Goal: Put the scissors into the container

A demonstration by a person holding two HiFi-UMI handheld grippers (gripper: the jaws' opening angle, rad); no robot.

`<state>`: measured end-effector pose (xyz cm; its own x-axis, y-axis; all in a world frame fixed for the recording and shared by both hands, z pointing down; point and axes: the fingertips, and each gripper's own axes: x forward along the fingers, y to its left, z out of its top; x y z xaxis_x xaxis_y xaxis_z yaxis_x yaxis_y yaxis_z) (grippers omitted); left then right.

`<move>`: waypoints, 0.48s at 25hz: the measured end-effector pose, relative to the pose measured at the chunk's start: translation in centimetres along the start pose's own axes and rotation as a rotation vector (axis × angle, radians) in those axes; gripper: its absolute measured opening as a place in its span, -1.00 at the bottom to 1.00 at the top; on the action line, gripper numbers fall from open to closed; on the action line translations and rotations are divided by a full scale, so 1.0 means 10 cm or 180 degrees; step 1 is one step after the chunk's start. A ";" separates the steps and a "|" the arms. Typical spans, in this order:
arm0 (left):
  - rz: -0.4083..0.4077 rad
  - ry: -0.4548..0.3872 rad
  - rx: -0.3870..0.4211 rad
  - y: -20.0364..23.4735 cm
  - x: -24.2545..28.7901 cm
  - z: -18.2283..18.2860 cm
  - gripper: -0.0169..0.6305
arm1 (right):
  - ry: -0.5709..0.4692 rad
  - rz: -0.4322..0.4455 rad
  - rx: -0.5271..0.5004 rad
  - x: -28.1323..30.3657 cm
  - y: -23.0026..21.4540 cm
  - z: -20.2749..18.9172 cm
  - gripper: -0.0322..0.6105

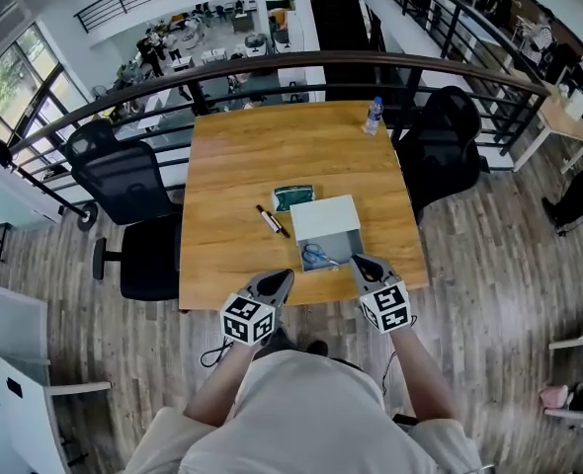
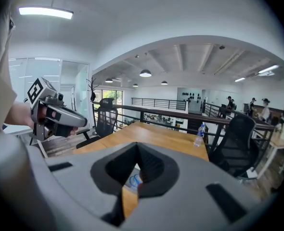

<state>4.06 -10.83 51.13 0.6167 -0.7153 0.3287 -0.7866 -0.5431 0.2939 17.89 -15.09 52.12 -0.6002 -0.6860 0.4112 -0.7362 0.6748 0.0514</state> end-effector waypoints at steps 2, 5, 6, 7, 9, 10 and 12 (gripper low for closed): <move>0.0021 -0.0078 0.0032 0.05 -0.09 0.10 -0.97 | -0.0082 -0.0032 0.0009 -0.03 0.02 0.12 -0.89; 0.0043 -0.0204 0.0090 0.14 -0.23 0.29 -0.97 | -0.0230 -0.0087 0.0022 -0.09 0.06 0.35 -0.89; 0.0043 -0.0249 0.0108 0.17 -0.28 0.37 -0.97 | -0.0278 -0.0115 0.0034 -0.11 0.06 0.43 -0.89; 0.0039 -0.0291 0.0125 0.19 -0.32 0.44 -0.97 | -0.0327 -0.0156 0.0048 -0.13 0.06 0.51 -0.89; 0.0018 -0.0360 0.0153 0.24 -0.41 0.58 -0.97 | -0.0423 -0.0263 0.0084 -0.18 0.04 0.66 -0.89; 0.0002 -0.0387 0.0172 0.26 -0.46 0.64 -0.97 | -0.0468 -0.0318 0.0105 -0.20 0.04 0.73 -0.89; -0.0024 -0.0424 0.0239 0.31 -0.54 0.73 -0.97 | -0.0561 -0.0414 0.0144 -0.24 0.03 0.85 -0.89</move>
<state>-1.93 -11.90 43.70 0.6169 -0.7603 0.2032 -0.7851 -0.5766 0.2263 16.50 -15.52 43.43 -0.5417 -0.8060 0.2383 -0.8218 0.5675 0.0511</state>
